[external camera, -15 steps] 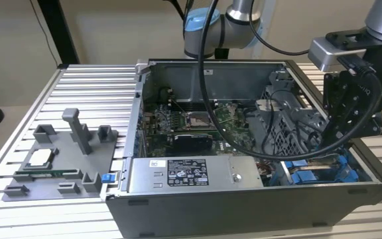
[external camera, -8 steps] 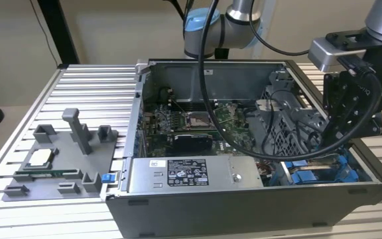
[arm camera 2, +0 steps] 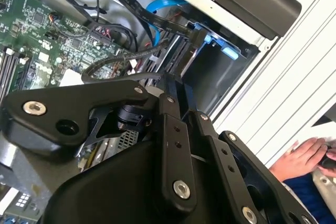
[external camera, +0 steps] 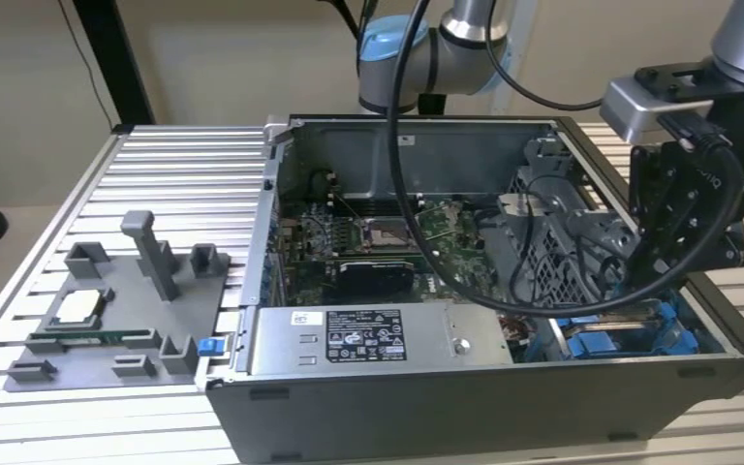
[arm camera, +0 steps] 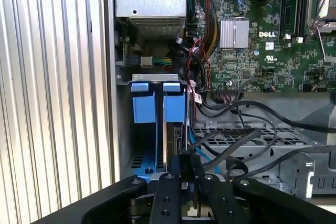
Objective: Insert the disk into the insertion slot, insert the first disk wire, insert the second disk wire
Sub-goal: 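Insert the first disk wire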
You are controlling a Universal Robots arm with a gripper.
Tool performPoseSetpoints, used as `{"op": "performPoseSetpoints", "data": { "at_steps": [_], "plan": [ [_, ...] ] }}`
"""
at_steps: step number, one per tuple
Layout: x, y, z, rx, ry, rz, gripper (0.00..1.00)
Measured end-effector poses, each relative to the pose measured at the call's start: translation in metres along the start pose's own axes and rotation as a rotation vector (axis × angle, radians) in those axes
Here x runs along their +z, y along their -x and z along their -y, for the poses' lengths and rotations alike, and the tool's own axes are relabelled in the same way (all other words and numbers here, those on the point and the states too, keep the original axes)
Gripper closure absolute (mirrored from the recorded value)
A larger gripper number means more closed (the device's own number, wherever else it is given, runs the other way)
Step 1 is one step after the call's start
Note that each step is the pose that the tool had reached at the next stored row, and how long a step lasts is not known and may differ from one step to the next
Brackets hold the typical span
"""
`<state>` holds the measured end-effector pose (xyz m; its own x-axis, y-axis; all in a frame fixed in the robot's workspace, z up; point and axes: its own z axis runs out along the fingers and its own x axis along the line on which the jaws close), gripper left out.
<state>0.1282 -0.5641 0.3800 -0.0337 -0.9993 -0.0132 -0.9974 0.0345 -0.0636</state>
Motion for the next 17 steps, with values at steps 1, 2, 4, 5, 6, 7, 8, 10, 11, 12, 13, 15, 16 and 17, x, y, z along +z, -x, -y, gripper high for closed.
{"op": "performPoseSetpoints", "data": {
  "at_steps": [1,2,4,5,6,7,8,10,11,12,13,15,16,17],
  "plan": [
    [0.0004,-0.0003,0.0001,0.000,0.0011,0.0000,1.00],
    [0.0009,-0.0006,0.0004,0.000,0.0022,-0.0001,1.00],
    [0.0019,-0.0009,0.0011,0.000,0.0031,-0.0002,1.00],
    [0.0024,-0.0009,0.0016,0.000,0.0032,-0.0003,1.00],
    [0.0031,-0.0009,0.0022,0.000,0.0032,-0.0002,1.00],
    [0.0038,-0.0009,0.0029,0.000,0.0033,-0.0002,1.00],
    [0.0045,-0.0009,0.0039,0.000,0.0034,-0.0003,1.00],
    [0.0061,-0.0008,0.0076,0.000,0.0049,-0.0004,1.00],
    [0.0071,-0.0006,0.0104,0.000,0.0070,-0.0004,1.00],
    [0.0081,-0.0006,0.0134,0.000,0.0107,-0.0005,1.00],
    [0.0091,-0.0004,0.0171,0.000,0.0169,-0.0007,1.00],
    [0.0106,-0.0002,0.0228,0.000,0.0311,-0.0011,1.00],
    [0.0113,-0.0002,0.0255,0.000,0.0410,-0.0014,1.00],
    [0.0119,-0.0001,0.0276,0.001,0.0499,-0.0018,1.00]
  ]
}}
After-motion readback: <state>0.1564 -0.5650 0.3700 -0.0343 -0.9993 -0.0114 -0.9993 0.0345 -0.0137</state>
